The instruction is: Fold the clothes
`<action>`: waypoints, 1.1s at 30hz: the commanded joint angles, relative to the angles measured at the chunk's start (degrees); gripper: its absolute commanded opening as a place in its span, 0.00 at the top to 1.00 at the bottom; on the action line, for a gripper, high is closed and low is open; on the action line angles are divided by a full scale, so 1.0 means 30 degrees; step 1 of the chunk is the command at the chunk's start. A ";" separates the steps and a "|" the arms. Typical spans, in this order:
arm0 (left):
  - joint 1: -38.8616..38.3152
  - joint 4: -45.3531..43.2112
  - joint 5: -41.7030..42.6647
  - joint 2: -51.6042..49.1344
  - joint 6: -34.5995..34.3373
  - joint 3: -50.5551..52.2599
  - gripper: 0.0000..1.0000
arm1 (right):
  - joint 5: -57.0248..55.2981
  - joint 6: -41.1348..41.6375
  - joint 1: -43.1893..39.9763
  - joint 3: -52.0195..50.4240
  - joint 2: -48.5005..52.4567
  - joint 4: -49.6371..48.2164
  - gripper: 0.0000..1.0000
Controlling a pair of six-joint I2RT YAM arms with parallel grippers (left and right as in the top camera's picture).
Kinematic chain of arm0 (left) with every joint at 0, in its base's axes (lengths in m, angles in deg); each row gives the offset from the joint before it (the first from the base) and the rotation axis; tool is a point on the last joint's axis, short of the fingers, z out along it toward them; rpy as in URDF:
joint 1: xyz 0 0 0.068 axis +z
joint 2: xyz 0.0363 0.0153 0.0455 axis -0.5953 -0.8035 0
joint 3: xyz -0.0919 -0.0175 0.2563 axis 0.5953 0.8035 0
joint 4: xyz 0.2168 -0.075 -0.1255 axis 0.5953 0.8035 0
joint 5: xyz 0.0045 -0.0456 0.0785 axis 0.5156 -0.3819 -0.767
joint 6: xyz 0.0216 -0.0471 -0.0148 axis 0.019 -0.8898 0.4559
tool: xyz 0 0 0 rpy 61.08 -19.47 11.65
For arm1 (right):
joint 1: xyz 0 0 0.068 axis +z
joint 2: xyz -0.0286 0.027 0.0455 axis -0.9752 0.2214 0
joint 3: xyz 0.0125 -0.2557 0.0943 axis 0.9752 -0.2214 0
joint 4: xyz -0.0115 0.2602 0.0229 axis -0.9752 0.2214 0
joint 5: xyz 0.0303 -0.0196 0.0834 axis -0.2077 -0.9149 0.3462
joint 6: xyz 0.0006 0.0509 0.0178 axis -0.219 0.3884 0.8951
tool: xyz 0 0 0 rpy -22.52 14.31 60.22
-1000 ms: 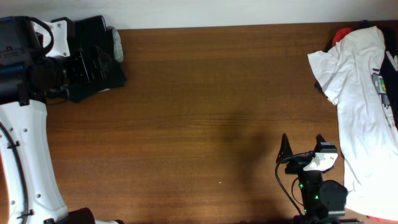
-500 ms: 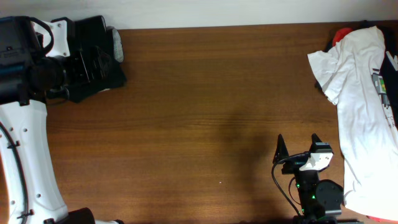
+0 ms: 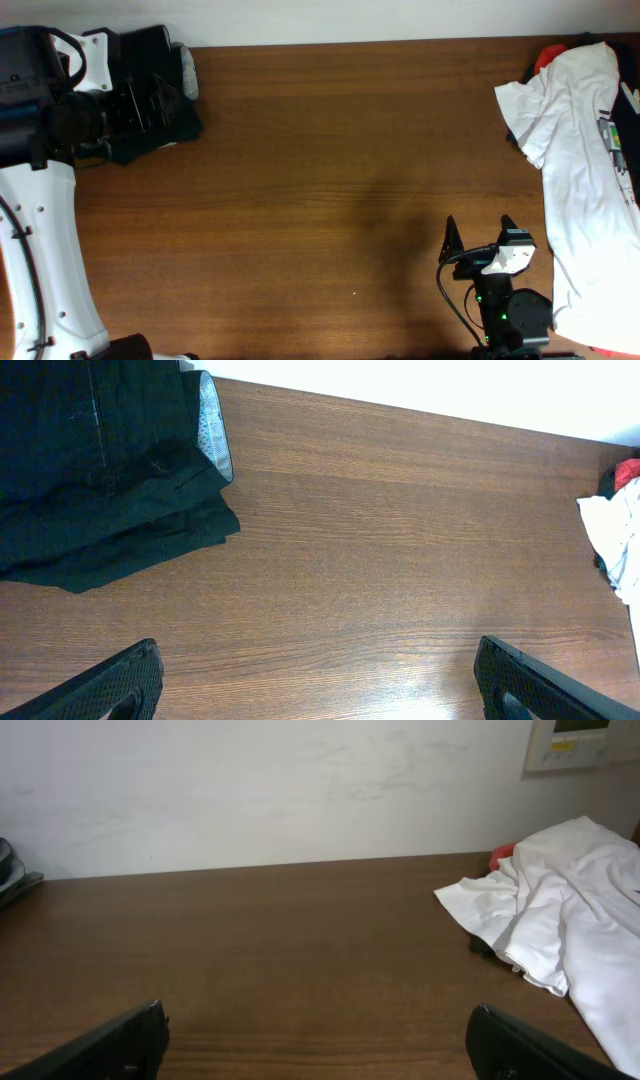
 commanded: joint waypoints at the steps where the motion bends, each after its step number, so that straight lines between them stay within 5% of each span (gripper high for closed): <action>1: 0.0015 0.0044 0.0197 0.0335 -0.0189 -0.0036 0.01 | 0.0109 0.0007 0.0160 -0.0087 -0.0175 0.0131 0.01; 10: -0.2055 0.4503 -0.3388 0.5348 -0.0029 0.1705 0.01 | 0.0109 0.0007 0.0160 -0.0087 -0.0175 0.0124 0.01; 13: -0.3045 -0.0481 -0.4284 1.0127 -0.0029 0.8655 0.01 | 0.0109 0.0007 0.0160 -0.0087 -0.0175 0.0124 0.01; 17: -0.3439 -1.0615 -0.2936 1.7515 -0.0029 2.0159 0.01 | 0.0109 0.0007 0.0160 -0.0087 -0.0175 0.0131 0.01; 24: -0.3330 -2.3693 -0.3963 2.5449 -0.0029 3.2815 0.01 | 0.0109 0.0007 0.0160 -0.0087 -0.0175 0.0131 0.01; 28: -0.3330 -2.6221 -0.3971 2.7700 -0.0029 3.5656 0.01 | 0.0109 0.0007 0.0160 -0.0087 -0.0175 0.0131 0.01; 33: -0.3330 -2.4924 -0.4714 3.0177 -0.0029 3.6275 0.01 | 0.0109 0.0007 0.0160 -0.0087 -0.0175 0.0124 0.01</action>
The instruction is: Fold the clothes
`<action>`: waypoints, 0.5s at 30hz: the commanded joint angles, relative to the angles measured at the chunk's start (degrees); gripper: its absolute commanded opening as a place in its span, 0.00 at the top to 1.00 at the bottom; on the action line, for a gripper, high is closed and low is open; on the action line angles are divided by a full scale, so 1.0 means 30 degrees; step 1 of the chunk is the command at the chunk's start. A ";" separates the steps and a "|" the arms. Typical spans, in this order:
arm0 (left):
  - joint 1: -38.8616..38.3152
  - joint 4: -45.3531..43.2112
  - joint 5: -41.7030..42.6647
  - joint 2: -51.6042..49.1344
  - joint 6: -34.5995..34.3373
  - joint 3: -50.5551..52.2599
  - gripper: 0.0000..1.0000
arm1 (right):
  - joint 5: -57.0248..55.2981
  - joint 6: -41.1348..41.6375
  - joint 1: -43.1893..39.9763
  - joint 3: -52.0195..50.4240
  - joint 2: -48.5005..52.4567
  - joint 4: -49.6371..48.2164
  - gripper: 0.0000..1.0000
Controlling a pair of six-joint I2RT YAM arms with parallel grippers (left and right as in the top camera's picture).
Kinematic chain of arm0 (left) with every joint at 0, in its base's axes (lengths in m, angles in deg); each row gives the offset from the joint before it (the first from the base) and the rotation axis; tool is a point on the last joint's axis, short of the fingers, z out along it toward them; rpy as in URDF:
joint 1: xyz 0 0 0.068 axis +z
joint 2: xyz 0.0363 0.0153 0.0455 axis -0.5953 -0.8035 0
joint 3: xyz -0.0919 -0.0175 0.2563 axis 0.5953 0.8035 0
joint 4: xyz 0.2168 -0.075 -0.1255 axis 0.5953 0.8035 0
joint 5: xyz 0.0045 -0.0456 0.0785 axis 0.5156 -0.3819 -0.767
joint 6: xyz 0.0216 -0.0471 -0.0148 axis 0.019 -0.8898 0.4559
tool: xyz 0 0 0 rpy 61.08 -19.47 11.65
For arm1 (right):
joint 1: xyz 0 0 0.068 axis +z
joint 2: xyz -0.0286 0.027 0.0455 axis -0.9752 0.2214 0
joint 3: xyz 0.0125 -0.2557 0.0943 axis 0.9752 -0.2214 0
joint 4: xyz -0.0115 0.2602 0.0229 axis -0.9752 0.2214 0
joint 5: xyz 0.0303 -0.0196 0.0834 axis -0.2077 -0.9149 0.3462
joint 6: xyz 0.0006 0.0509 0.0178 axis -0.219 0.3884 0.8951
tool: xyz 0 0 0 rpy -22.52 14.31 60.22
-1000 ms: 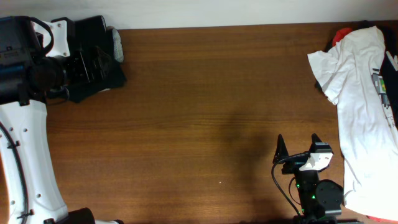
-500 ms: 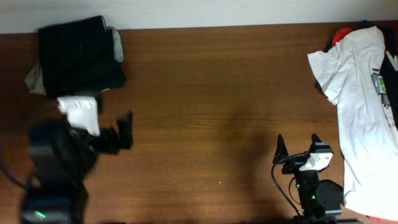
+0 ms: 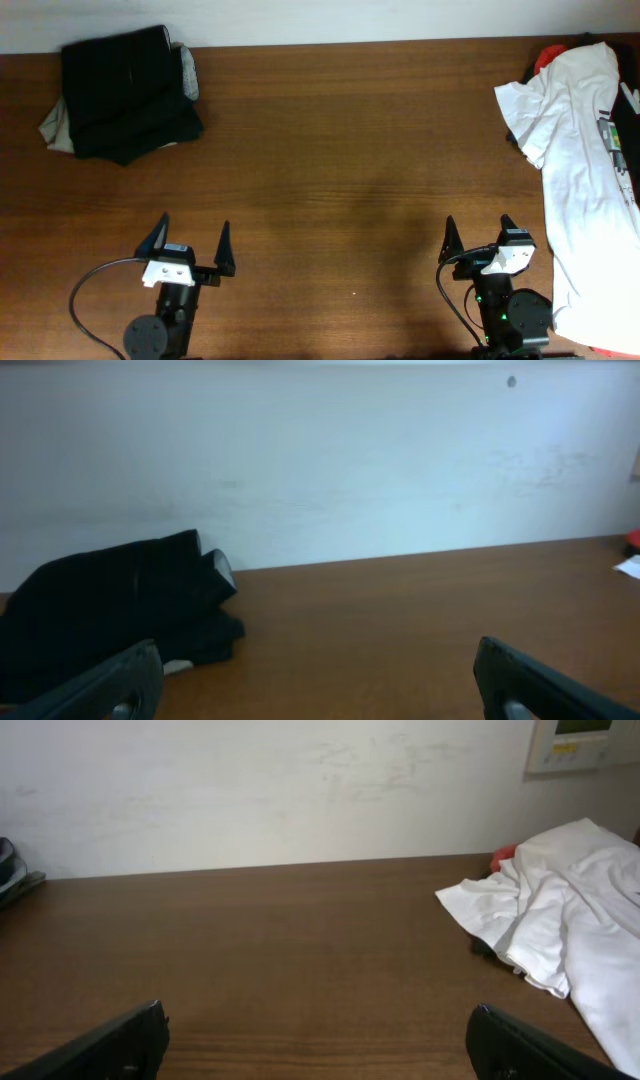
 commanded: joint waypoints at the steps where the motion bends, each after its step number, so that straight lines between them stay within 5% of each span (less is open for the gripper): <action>1: 0.0044 0.1239 -0.1122 0.1450 0.0022 0.0233 0.01 | 0.0109 0.0015 0.0109 -0.0087 -0.0124 0.0102 0.01; 6: 0.0044 0.4233 -0.1690 0.1443 0.0015 0.0233 0.01 | 0.0109 0.0015 0.0109 -0.0087 -0.0124 0.0109 0.01; 15: 0.0044 0.4189 -0.1705 0.1443 0.0015 0.0233 0.01 | 0.0109 0.0015 0.0109 -0.0087 -0.0124 0.0102 0.01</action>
